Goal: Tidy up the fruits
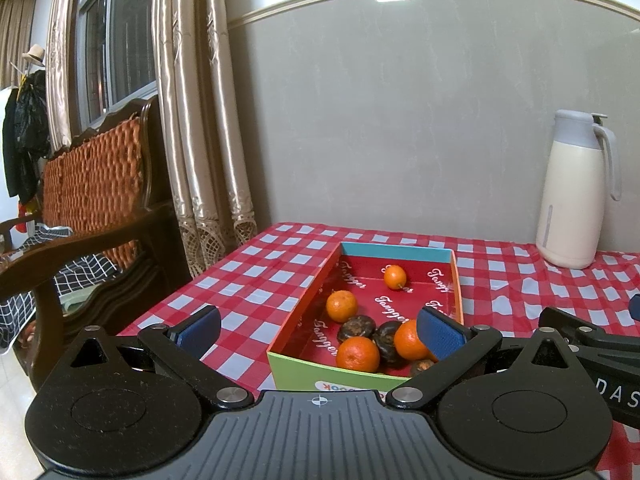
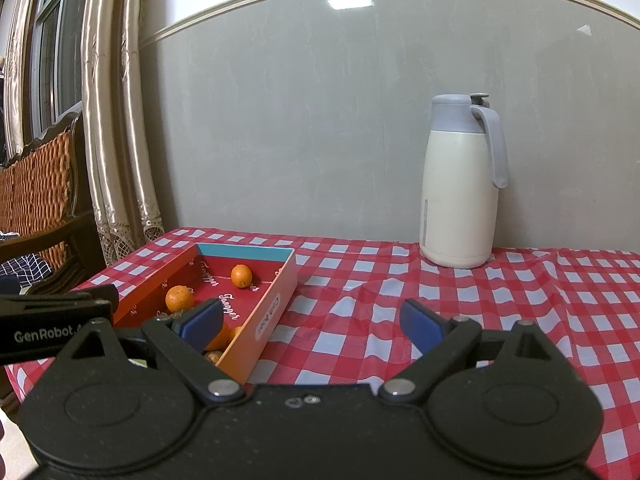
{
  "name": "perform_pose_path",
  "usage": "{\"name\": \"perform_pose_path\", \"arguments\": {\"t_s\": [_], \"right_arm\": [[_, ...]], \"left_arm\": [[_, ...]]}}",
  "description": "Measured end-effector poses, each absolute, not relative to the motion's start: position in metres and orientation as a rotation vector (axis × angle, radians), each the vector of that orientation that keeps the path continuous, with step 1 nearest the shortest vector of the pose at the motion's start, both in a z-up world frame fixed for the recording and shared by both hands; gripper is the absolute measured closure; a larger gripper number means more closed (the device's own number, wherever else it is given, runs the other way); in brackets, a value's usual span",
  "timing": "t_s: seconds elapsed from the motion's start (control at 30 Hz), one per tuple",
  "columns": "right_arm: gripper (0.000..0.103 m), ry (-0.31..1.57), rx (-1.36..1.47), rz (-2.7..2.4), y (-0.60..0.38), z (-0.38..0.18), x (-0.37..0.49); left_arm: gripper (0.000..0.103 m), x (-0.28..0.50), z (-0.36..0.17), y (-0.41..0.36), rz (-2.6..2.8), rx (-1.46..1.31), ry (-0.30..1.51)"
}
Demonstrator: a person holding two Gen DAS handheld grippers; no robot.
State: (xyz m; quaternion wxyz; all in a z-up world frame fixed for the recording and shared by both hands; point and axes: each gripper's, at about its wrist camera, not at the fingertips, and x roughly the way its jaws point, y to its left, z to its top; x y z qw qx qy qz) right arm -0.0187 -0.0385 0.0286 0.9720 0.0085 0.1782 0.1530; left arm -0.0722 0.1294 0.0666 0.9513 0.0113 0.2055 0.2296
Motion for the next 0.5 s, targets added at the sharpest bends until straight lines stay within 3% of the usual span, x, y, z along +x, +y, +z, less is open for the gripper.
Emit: {"name": "perform_pose_path", "arguments": {"t_s": [0.5], "right_arm": [[0.008,0.348,0.023,0.298,-0.0374,0.0318,-0.0145]], "left_arm": [[0.0,-0.0669,0.0719,0.1343,0.445,0.005,0.393]]}}
